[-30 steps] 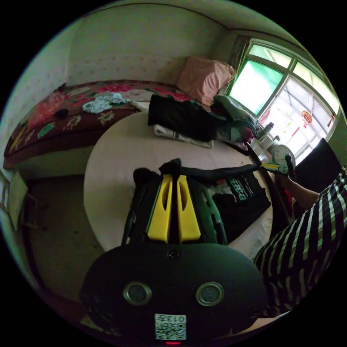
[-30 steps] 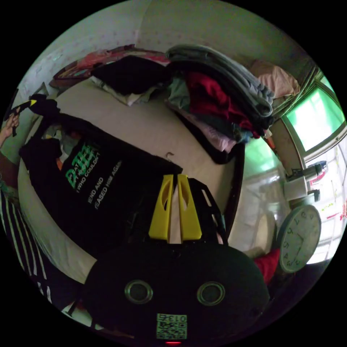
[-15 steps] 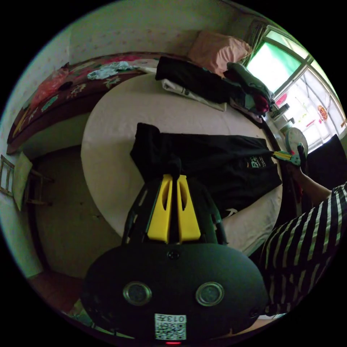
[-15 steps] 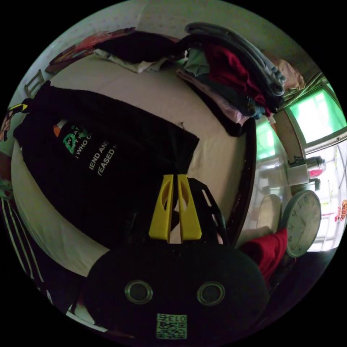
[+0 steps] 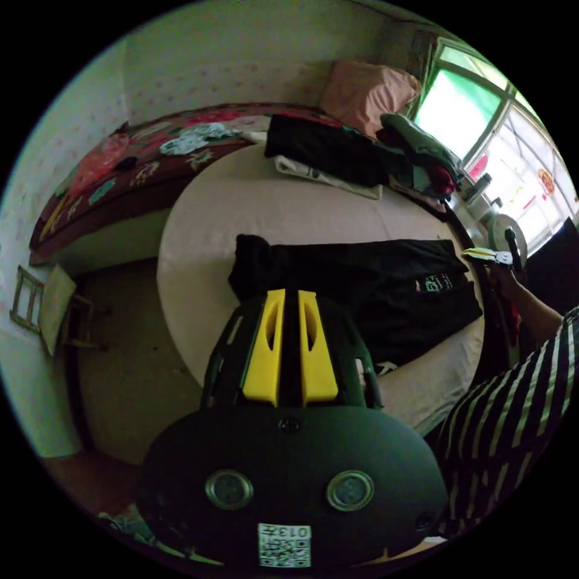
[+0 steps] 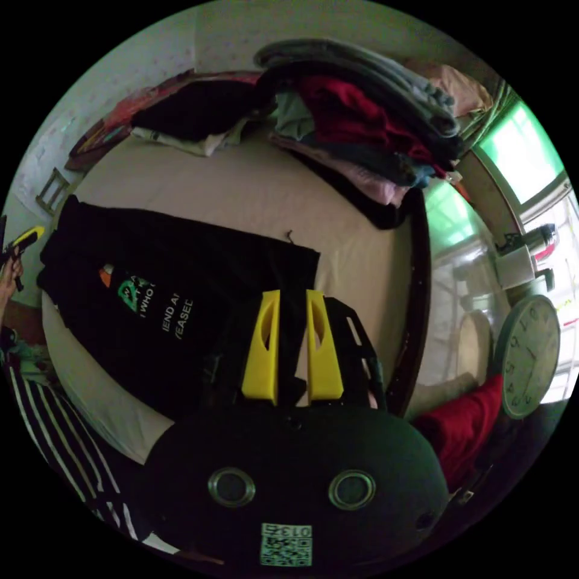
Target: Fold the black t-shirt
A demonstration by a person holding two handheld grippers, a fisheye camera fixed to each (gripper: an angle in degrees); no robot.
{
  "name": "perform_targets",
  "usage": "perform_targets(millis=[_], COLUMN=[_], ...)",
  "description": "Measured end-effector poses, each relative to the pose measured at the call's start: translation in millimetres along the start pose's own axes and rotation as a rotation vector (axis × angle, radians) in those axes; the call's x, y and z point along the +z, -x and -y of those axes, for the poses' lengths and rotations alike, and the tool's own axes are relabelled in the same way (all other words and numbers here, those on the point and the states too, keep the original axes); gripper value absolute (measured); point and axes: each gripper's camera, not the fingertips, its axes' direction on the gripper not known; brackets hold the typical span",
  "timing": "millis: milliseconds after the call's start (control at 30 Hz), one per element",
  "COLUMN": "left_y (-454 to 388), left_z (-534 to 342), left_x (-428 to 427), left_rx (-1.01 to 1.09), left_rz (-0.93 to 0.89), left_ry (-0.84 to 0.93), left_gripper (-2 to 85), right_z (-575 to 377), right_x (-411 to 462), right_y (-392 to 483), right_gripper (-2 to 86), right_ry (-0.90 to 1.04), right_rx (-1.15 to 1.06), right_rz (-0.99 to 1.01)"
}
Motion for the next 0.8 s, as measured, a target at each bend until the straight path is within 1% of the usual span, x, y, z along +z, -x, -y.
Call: perform_targets(millis=[67, 100, 167, 200, 267, 333, 367, 400, 433, 467, 533, 600, 633, 667, 700, 800], left_y=[-10.8, -15.3, -18.2, -17.9, -15.6, -12.1, -14.0, -17.6, -18.3, -17.6, -12.5, -9.7, -9.7, -10.1, -9.5, 8.1], left_z=[7.9, 10.5, 9.7, 6.2, 0.0, 1.4, 1.7, 2.6, 4.8, 6.7, 20.8, 37.9, 49.6, 54.8, 63.2, 64.0], left_x=[12.4, 24.7, 49.4, 66.4, 72.3, 68.8, 65.1, 56.6, 48.1, 43.6, 28.5, 31.3, 38.5, 43.1, 54.2, 83.3], left_rx=[0.021, 0.031, 0.049, 0.054, 0.053, 0.032, 0.054, 0.093, 0.097, 0.09, 0.062, 0.069, 0.094, 0.113, 0.129, 0.068], left_rz=[0.017, 0.029, 0.051, 0.059, 0.046, -0.034, -0.045, -0.048, -0.004, 0.026, 0.068, 0.064, 0.053, 0.055, 0.094, 0.164], left_ry=[-0.007, 0.023, 0.124, 0.206, 0.188, 0.234, 0.221, 0.194, 0.166, 0.142, 0.01, -0.014, -0.003, 0.007, 0.05, 0.251], left_gripper=[1.5, 1.0, 0.4, 0.1, -0.1, -0.2, -0.3, -0.3, -0.3, -0.3, -0.3, -0.3, -0.3, -0.3, -0.3, -0.3], right_z=[6.3, 7.3, 6.2, 7.2, 10.0, 15.6, 20.0, 23.5, 25.8, 32.8, 48.4, 76.6, 84.1, 99.2, 114.9, 150.8], right_x=[14.1, 20.7, 20.3, 19.8, 19.7, 17.0, 10.4, -1.0, -7.0, -18.0, -28.9, -36.5, -37.7, -39.3, -39.0, -32.2], right_y=[10.1, 14.7, 20.1, 24.2, 30.4, 34.5, 37.8, 44.6, 49.5, 62.4, 89.4, 140.1, 154.6, 184.0, 214.5, 279.8], right_gripper=[4.0, 3.4, 2.8, 2.5, 2.0, 1.4, 1.1, 0.9, 1.0, 1.0, 1.7, 2.6, 2.8, 3.4, 3.9, 4.8], right_ry=[0.052, 0.073, 0.032, 0.033, 0.058, 0.099, 0.096, 0.033, 0.0, -0.055, -0.113, -0.146, -0.155, -0.173, -0.175, -0.141], right_rx=[0.005, 0.012, 0.017, 0.003, -0.031, -0.034, -0.015, -0.012, -0.015, -0.032, -0.091, -0.214, -0.249, -0.313, -0.385, -0.52], right_rz=[-0.029, -0.046, -0.042, -0.042, -0.054, -0.069, -0.112, -0.151, -0.158, -0.139, -0.04, 0.133, 0.175, 0.258, 0.33, 0.391])
